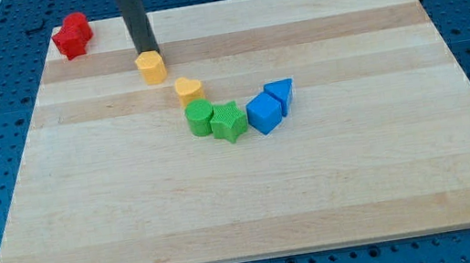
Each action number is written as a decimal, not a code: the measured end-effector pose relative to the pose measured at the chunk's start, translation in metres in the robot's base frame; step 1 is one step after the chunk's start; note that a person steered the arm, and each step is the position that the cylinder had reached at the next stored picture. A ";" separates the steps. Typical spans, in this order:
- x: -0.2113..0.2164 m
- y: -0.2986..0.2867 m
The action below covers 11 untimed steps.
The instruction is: Move yellow hexagon closer to the yellow heart
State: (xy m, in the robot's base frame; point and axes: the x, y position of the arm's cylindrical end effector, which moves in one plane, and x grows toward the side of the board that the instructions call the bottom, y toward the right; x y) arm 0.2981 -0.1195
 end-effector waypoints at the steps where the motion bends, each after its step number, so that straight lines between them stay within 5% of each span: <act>1: 0.013 0.015; 4: -0.026 -0.048; 11: 0.047 -0.006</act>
